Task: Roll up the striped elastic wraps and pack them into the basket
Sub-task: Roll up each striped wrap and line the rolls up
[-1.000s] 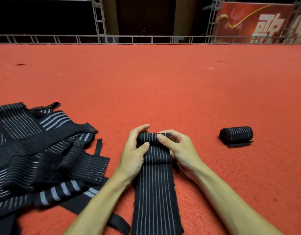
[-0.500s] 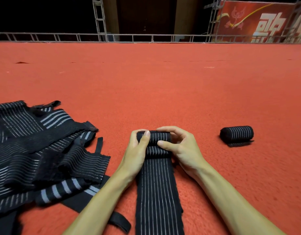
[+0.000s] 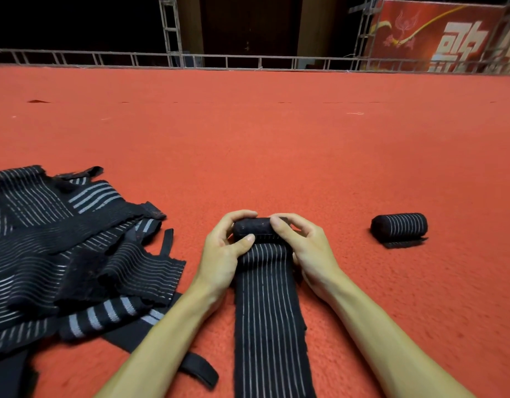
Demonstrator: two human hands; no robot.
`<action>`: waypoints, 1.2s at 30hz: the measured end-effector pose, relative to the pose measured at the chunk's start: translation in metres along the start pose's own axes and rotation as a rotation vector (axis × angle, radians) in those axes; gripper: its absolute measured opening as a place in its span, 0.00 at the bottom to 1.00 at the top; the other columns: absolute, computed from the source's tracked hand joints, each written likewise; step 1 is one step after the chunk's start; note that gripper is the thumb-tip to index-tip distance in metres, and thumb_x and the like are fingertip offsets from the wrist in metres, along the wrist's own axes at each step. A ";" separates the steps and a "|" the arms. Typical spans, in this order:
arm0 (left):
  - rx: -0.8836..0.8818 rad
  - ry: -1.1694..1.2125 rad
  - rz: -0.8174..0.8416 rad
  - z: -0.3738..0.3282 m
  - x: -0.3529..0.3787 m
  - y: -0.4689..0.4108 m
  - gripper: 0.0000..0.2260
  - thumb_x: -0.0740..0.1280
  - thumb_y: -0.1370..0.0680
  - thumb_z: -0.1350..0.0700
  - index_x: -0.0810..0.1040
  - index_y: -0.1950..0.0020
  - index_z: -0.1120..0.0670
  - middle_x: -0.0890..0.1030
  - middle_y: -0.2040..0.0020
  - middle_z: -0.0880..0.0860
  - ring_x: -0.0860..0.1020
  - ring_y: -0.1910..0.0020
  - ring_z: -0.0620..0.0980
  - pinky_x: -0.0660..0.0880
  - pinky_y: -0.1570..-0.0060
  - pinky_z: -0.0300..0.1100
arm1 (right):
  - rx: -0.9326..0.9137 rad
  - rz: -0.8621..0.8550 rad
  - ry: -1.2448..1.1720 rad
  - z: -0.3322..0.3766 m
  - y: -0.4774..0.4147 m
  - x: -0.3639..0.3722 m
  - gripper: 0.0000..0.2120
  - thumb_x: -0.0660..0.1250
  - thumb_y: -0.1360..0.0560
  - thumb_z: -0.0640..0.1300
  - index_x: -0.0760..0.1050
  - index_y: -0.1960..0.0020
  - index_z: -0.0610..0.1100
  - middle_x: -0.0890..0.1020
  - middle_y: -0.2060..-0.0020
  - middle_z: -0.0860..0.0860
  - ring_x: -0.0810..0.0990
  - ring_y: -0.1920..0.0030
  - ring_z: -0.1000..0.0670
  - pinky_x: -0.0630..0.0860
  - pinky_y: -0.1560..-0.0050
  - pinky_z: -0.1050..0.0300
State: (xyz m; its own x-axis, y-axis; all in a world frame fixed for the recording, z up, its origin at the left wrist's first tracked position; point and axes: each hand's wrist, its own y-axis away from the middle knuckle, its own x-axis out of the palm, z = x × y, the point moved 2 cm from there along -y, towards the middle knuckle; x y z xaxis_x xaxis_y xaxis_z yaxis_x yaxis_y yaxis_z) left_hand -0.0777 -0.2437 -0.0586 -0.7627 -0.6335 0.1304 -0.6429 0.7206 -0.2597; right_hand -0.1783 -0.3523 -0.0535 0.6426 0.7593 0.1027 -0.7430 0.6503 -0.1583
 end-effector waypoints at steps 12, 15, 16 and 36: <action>-0.127 -0.032 -0.001 0.008 0.006 0.000 0.16 0.63 0.26 0.37 0.70 0.43 0.43 0.78 0.46 0.48 0.79 0.50 0.42 0.74 0.47 0.43 | -0.071 0.100 -0.030 -0.004 -0.001 -0.004 0.12 0.74 0.34 0.40 0.82 0.52 0.49 0.84 0.54 0.49 0.80 0.50 0.46 0.76 0.44 0.43; -0.107 -0.040 -0.004 0.007 0.006 0.001 0.12 0.61 0.25 0.43 0.71 0.44 0.46 0.79 0.50 0.47 0.79 0.56 0.39 0.74 0.54 0.39 | -0.087 0.114 -0.036 -0.002 0.000 -0.005 0.13 0.74 0.34 0.33 0.82 0.53 0.47 0.84 0.56 0.50 0.81 0.54 0.49 0.78 0.54 0.56; -0.086 -0.030 -0.012 0.007 0.005 0.001 0.09 0.61 0.23 0.47 0.71 0.45 0.48 0.79 0.52 0.48 0.78 0.57 0.39 0.74 0.55 0.38 | -0.080 0.119 -0.033 0.000 0.001 -0.005 0.13 0.73 0.33 0.31 0.82 0.52 0.45 0.84 0.58 0.50 0.81 0.58 0.51 0.77 0.61 0.62; -0.060 0.056 0.117 0.006 0.006 0.003 0.26 0.68 0.30 0.57 0.68 0.34 0.44 0.79 0.51 0.49 0.79 0.54 0.44 0.76 0.55 0.38 | -0.042 0.033 -0.001 -0.005 -0.002 -0.004 0.09 0.74 0.31 0.47 0.81 0.52 0.46 0.83 0.57 0.48 0.80 0.54 0.50 0.77 0.50 0.50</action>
State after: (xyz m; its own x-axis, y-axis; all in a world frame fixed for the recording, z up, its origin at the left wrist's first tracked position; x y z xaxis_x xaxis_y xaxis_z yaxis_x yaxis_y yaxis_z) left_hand -0.0838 -0.2476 -0.0644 -0.8345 -0.5285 0.1558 -0.5509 0.8054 -0.2189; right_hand -0.1783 -0.3569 -0.0589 0.6178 0.7802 0.0981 -0.7552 0.6234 -0.2027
